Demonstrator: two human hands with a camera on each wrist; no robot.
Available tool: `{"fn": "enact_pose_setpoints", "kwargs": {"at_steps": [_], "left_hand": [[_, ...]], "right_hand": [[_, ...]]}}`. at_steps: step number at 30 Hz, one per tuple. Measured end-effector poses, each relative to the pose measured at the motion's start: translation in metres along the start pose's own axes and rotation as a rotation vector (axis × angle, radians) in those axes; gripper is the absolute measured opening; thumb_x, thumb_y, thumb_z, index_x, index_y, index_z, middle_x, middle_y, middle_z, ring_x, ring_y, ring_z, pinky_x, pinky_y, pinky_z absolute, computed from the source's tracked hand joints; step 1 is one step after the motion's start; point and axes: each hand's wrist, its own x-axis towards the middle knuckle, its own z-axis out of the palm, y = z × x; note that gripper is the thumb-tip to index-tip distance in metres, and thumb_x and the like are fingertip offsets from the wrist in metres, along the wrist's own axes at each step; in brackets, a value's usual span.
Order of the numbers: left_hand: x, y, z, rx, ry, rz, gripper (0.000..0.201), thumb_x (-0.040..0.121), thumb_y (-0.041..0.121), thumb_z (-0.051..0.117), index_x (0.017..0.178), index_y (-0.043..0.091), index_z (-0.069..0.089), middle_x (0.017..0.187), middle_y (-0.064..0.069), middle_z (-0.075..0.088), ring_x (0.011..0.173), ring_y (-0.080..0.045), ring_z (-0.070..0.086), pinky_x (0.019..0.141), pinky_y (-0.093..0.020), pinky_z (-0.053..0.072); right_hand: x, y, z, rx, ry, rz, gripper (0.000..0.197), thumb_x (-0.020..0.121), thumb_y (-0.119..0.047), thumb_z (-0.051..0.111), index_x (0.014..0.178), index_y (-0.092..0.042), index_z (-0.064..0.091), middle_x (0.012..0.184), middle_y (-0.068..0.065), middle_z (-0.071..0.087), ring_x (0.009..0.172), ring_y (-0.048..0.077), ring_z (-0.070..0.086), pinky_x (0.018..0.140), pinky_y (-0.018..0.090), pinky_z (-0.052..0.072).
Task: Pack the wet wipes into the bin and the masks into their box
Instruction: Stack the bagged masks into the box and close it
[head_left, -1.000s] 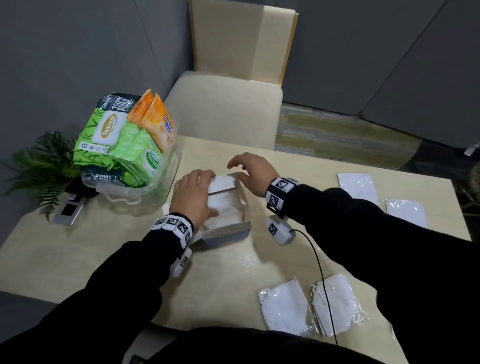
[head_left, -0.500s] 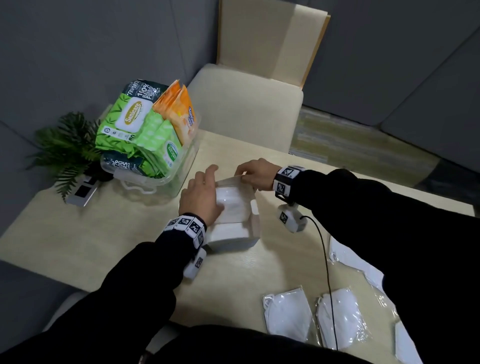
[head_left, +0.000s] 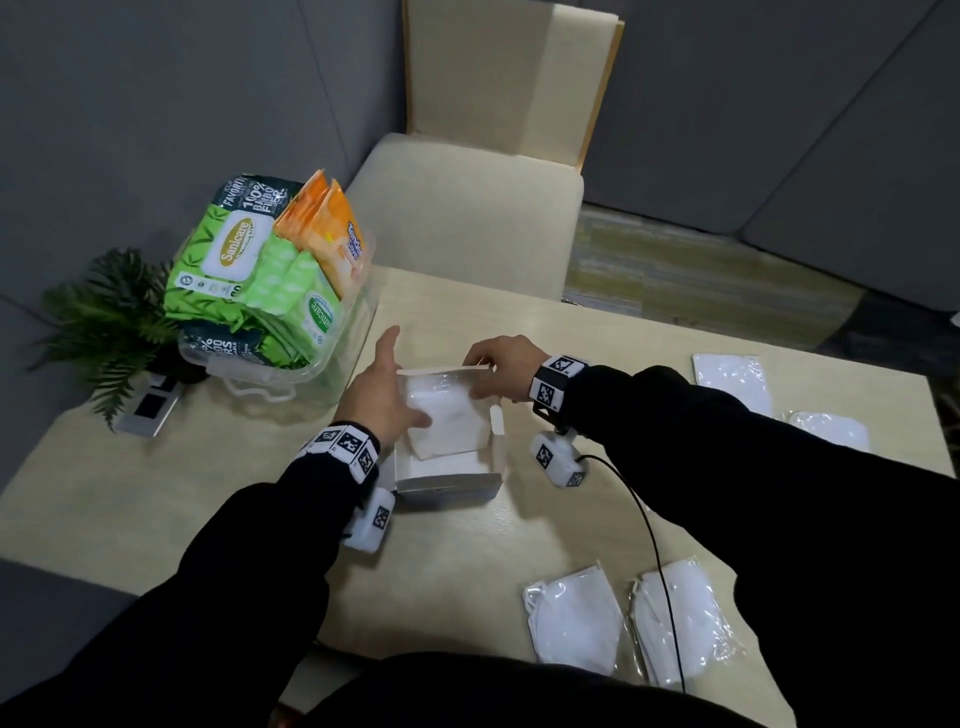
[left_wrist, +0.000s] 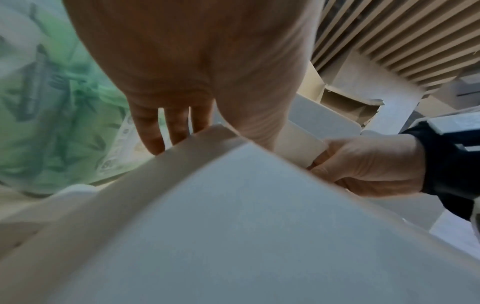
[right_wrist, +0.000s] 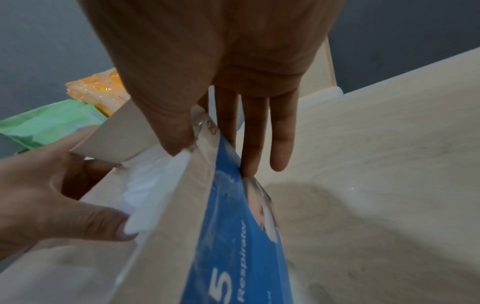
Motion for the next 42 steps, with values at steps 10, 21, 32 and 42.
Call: {"fn": "enact_pose_setpoints", "kwargs": {"at_steps": [10,21,32,42], "left_hand": [[0.003,-0.006,-0.003,-0.060,-0.071,-0.003,0.123,0.059,0.025,0.099,0.156,0.036,0.024,0.137,-0.008,0.058,0.119,-0.027,0.059,0.103,-0.039,0.048],[-0.025,0.059,-0.034,-0.221,0.050,0.222,0.081,0.071,0.047,0.091,0.140,0.035,0.052,0.130,0.007,0.060,0.125,-0.012,0.054,0.104,-0.034,0.043],[-0.109,0.183,0.098,-0.174,-0.521,0.435,0.036,0.076,0.028,0.088,0.107,0.027,0.071,0.097,0.006,0.071,0.089,-0.014,0.067,0.088,-0.028,0.055],[-0.139,0.127,0.223,0.878,-0.715,0.521,0.089,0.053,0.052,0.097,0.116,0.024,0.040,0.106,-0.004,0.057,0.089,-0.032,0.066,0.069,-0.039,0.052]], "right_hand": [[-0.011,0.003,-0.001,0.138,0.011,0.080,0.055,0.073,-0.051,0.088,0.120,-0.030,0.070,0.114,-0.002,0.069,0.107,0.016,0.064,0.087,0.030,0.052],[-0.075,0.052,-0.029,0.648,0.121,0.205,0.036,0.088,-0.039,0.079,0.117,-0.021,0.070,0.107,0.001,0.074,0.093,0.016,0.069,0.077,0.036,0.056],[-0.246,0.202,0.021,0.653,0.342,0.680,0.022,0.081,-0.022,0.083,0.100,-0.018,0.073,0.089,0.006,0.073,0.075,0.019,0.069,0.066,0.034,0.054],[-0.315,0.220,0.123,0.251,0.206,0.755,0.078,0.056,-0.045,0.097,0.121,-0.029,0.056,0.107,-0.005,0.061,0.095,0.020,0.063,0.085,0.033,0.053]]}}
